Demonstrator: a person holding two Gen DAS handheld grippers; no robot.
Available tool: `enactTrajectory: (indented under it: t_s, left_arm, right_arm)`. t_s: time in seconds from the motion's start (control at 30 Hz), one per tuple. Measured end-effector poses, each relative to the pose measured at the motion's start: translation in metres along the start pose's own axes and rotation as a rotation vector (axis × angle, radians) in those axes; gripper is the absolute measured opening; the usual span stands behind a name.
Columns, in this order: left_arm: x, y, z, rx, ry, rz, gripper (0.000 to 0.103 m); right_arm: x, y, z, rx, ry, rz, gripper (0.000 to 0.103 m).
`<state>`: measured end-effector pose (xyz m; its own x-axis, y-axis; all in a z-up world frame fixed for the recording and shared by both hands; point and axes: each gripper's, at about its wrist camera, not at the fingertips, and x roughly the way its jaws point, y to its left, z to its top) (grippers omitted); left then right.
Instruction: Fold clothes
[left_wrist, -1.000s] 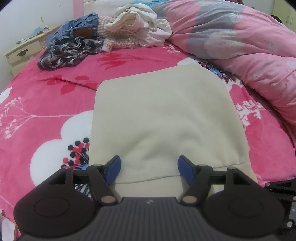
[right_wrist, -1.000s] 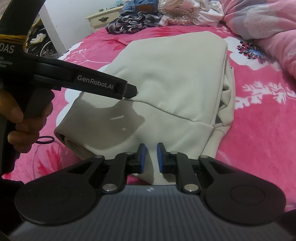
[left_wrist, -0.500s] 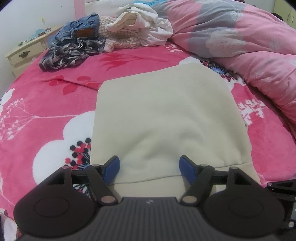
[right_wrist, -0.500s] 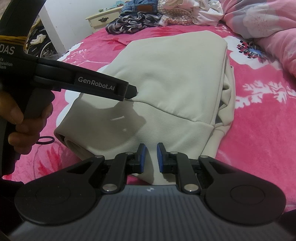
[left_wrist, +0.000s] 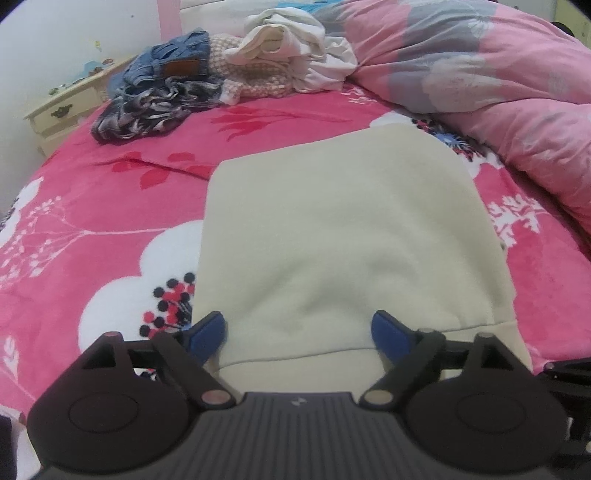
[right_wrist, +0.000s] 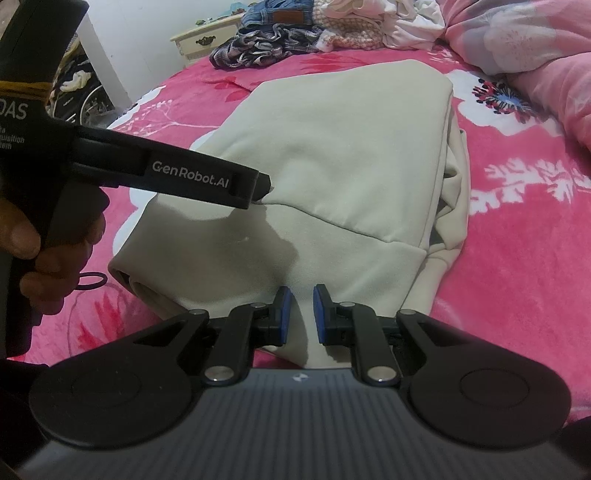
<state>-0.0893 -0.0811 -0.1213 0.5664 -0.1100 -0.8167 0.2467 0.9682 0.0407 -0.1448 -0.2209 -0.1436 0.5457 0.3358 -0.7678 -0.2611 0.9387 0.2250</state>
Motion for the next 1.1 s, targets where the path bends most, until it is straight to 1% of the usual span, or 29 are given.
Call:
enactTrajectory:
  t_s: [0.17, 0.33, 0.47, 0.53, 0.67, 0.77, 1.1]
  left_arm:
    - [-0.004, 0.001, 0.0, -0.025, 0.025, 0.032, 0.101]
    - [-0.01, 0.003, -0.001, -0.053, 0.053, 0.025, 0.101]
    - [-0.018, -0.003, -0.002, -0.024, 0.055, 0.047, 0.101]
    - [-0.022, -0.007, -0.002, -0.006, 0.061, 0.065, 0.102]
    - [-0.021, -0.014, 0.0, 0.047, 0.099, 0.131, 0.102]
    - [-0.022, -0.016, 0.002, 0.053, 0.101, 0.152, 0.103]
    - [-0.02, -0.016, 0.0, 0.026, 0.117, 0.155, 0.103]
  right_arm:
    - [0.0, 0.0, 0.0, 0.002, -0.002, 0.003, 0.013]
    - [-0.001, -0.004, 0.0, 0.028, -0.006, 0.021, 0.013]
    - [-0.001, -0.006, 0.0, 0.039, -0.007, 0.029, 0.013]
    - [-0.001, -0.006, 0.0, 0.044, -0.007, 0.033, 0.013]
    - [-0.001, -0.007, 0.0, 0.054, -0.008, 0.04, 0.013]
    - [-0.001, -0.007, 0.0, 0.057, -0.008, 0.042, 0.013]
    - [-0.002, -0.007, 0.0, 0.059, -0.007, 0.043, 0.013]
